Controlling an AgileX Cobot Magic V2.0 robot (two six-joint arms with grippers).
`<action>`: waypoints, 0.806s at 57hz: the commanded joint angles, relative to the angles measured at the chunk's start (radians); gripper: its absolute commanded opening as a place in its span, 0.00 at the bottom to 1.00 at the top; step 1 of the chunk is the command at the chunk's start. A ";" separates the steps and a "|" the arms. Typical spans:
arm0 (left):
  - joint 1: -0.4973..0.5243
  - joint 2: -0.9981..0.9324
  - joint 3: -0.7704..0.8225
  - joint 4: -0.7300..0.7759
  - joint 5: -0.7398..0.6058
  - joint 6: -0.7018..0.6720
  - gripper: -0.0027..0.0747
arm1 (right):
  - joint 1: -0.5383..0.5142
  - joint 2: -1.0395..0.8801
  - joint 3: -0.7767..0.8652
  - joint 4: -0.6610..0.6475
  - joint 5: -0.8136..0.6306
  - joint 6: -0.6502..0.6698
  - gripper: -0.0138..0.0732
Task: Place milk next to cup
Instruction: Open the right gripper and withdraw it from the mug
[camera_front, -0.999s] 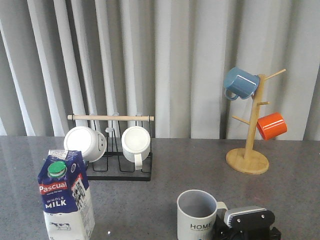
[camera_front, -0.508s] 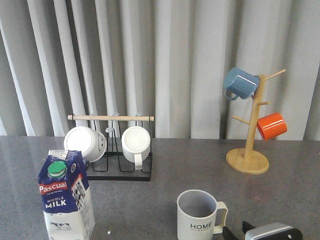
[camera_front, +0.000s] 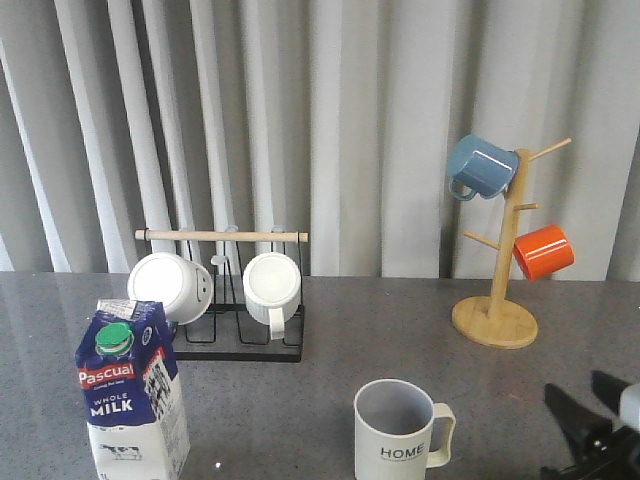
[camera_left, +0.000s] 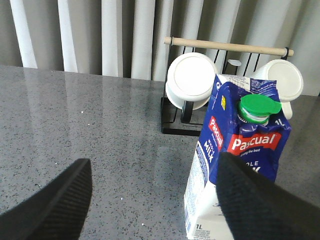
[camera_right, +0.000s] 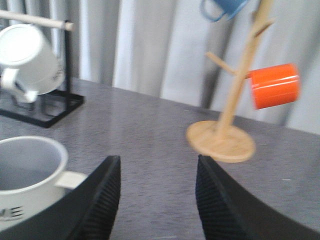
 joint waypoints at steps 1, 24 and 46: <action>-0.005 -0.005 -0.034 -0.002 -0.076 -0.002 0.67 | -0.060 -0.122 -0.087 -0.033 0.129 -0.013 0.54; -0.005 -0.005 -0.034 -0.002 -0.076 -0.002 0.67 | -0.118 -0.367 -0.120 -0.040 0.295 0.088 0.15; -0.005 -0.005 -0.034 -0.002 -0.076 -0.002 0.67 | -0.118 -0.366 -0.120 -0.049 0.307 0.084 0.15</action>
